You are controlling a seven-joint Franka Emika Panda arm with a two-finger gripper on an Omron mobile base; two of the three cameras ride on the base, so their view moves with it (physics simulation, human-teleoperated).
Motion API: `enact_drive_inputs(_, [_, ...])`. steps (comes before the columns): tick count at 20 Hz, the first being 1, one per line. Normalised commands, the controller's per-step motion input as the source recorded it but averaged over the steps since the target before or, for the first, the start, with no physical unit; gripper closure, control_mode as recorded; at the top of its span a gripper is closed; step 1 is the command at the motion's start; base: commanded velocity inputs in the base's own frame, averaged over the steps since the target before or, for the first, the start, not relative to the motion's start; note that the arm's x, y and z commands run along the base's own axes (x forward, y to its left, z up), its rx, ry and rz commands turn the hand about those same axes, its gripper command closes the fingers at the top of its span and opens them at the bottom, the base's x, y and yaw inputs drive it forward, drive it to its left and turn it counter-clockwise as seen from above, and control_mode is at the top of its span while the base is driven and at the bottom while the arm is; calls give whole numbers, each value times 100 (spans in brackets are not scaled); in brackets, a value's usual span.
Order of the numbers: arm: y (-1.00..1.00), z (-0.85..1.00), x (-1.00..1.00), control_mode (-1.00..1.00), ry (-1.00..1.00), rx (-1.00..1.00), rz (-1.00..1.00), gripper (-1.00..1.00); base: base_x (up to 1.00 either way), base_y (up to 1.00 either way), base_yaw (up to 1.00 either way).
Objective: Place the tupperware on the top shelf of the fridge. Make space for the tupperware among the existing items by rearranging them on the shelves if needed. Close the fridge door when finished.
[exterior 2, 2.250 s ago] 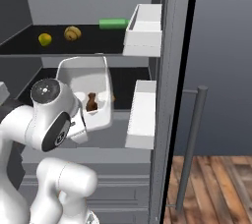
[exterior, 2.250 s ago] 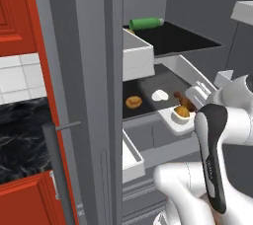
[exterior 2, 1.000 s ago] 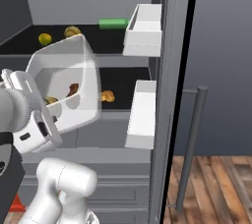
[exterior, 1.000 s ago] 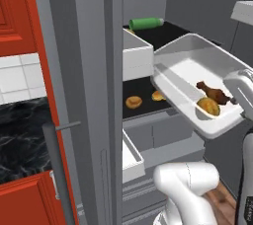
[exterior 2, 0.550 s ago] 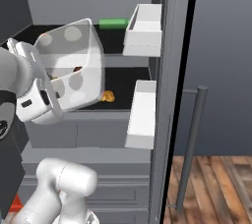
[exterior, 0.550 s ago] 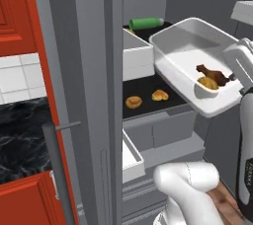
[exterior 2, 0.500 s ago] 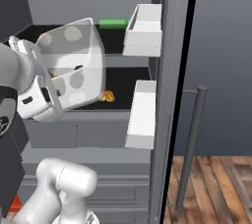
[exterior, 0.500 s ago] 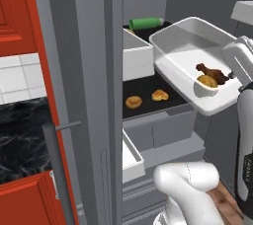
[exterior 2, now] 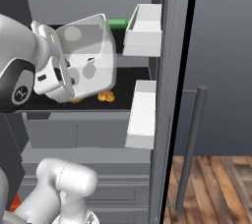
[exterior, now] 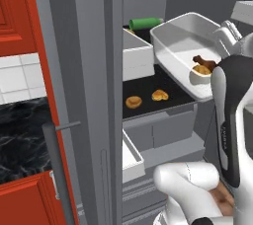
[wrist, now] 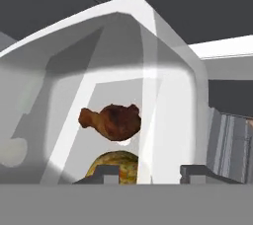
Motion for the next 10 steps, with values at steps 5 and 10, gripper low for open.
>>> enact_drive_inputs(5, [0, 0, 79, -100, -6, 15, -13, 100, 0, 0, 0])
enact_drive_inputs(10, [7, -4, -27, -100, -10, 10, -1, 100, 0, 0, 0])
